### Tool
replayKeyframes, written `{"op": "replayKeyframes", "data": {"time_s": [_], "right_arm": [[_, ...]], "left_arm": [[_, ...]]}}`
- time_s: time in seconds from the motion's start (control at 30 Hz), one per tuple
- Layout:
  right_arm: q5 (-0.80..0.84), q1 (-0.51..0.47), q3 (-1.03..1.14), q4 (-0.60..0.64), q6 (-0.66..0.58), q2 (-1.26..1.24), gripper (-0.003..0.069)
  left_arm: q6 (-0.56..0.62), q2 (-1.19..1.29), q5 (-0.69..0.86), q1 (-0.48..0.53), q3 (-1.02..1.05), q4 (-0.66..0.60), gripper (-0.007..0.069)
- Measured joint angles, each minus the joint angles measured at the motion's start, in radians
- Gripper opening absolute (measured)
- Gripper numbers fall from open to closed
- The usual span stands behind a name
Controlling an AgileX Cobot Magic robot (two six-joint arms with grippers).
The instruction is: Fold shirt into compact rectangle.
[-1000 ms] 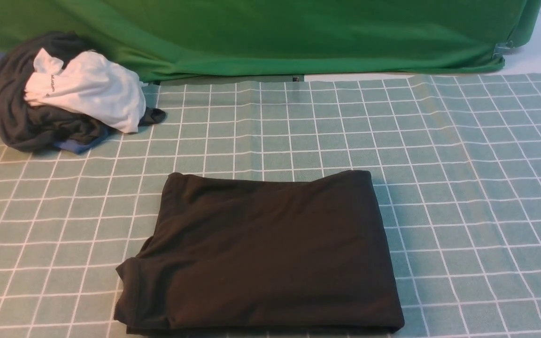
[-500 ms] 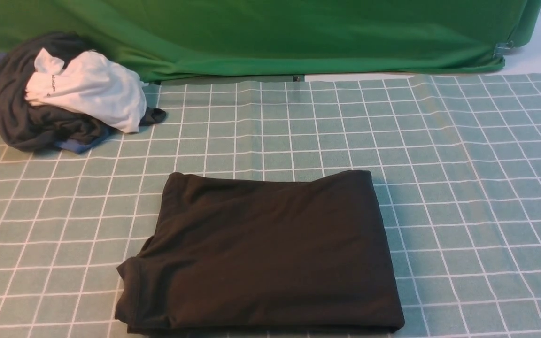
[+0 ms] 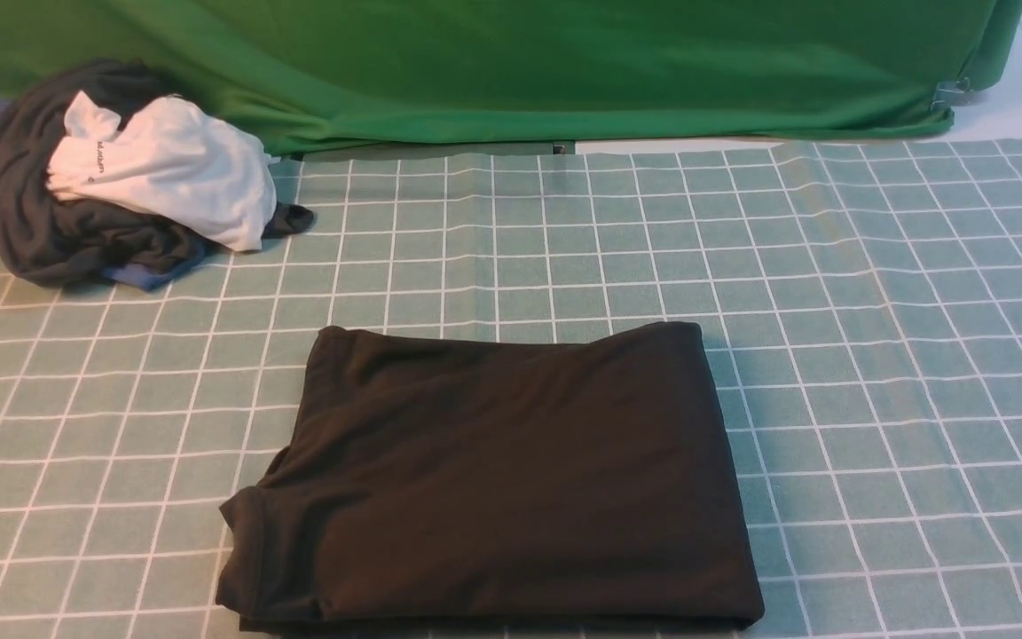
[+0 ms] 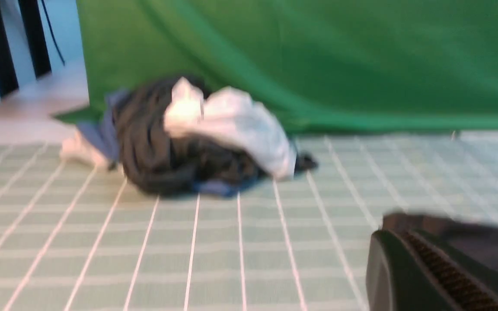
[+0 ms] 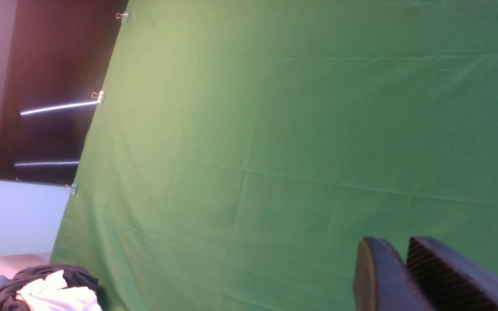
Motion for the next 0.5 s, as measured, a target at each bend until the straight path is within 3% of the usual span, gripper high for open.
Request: {"op": "replayKeyframes", "data": {"time_s": [0.5], "right_arm": [[0.000,0.000,0.000,0.000,0.000,0.000,0.0147]], "left_arm": [[0.014,-0.002,0.043,0.002,0.002,-0.017,0.0016]]}}
